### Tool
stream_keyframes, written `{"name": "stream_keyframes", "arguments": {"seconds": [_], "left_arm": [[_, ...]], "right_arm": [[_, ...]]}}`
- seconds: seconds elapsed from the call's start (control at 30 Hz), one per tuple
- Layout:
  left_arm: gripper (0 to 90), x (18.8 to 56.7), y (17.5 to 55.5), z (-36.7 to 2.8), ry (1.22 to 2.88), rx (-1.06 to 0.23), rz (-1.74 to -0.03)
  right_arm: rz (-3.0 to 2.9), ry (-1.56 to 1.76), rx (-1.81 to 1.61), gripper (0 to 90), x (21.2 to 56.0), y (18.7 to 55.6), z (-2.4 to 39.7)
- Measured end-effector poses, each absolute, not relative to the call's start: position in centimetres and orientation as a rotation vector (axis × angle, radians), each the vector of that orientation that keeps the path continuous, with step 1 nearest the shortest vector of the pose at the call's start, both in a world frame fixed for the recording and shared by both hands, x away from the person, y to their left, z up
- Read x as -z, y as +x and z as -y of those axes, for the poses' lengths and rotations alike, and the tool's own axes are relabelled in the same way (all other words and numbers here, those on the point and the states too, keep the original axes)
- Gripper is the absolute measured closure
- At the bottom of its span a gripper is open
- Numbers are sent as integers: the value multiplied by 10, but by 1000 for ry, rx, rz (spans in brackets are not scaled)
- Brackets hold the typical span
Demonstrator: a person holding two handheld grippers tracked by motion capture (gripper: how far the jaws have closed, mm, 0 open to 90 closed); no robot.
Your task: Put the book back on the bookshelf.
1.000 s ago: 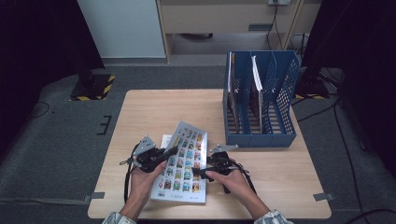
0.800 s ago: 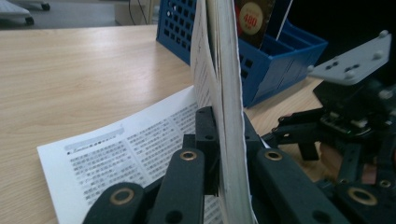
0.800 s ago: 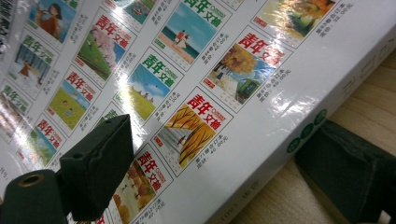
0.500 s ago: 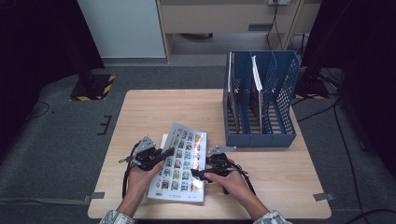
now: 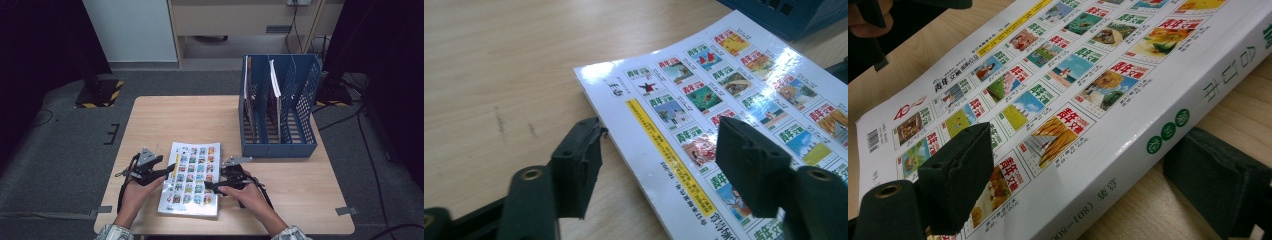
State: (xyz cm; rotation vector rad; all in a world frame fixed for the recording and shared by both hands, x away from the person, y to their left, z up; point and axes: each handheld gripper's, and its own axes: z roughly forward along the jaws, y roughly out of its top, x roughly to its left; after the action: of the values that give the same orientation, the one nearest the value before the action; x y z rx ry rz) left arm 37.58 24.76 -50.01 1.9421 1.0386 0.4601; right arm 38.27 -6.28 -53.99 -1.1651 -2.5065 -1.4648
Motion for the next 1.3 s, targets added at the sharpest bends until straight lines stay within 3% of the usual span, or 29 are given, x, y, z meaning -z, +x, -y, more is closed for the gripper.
{"name": "stream_keyframes", "arguments": {"seconds": [0.17,0.33,0.43,0.53,0.87,0.9,1.03,1.3], "left_arm": [[302,512,383,-243,2020,-456,-1001],[262,523,386,-246,2017,-379,-1081],[272,525,386,-247,2000,-342,-1110],[349,526,386,-247,1974,-284,-1127],[350,529,388,-245,1953,-262,-1087],[349,528,384,-245,1967,-272,-1154],[341,527,385,-245,1972,-264,-1157],[334,527,385,-244,1977,-274,-1156]], "right_arm": [[2518,-1170,1463,130,540,382,62],[2527,-1169,1460,130,540,382,61],[2524,-1168,1462,132,540,382,62],[2529,-1174,1462,139,540,382,61],[2512,-1175,1462,151,540,395,58],[2512,-1174,1464,150,540,397,57],[2530,-1145,1457,139,540,403,53],[2475,-1139,1470,191,540,414,47]]}}
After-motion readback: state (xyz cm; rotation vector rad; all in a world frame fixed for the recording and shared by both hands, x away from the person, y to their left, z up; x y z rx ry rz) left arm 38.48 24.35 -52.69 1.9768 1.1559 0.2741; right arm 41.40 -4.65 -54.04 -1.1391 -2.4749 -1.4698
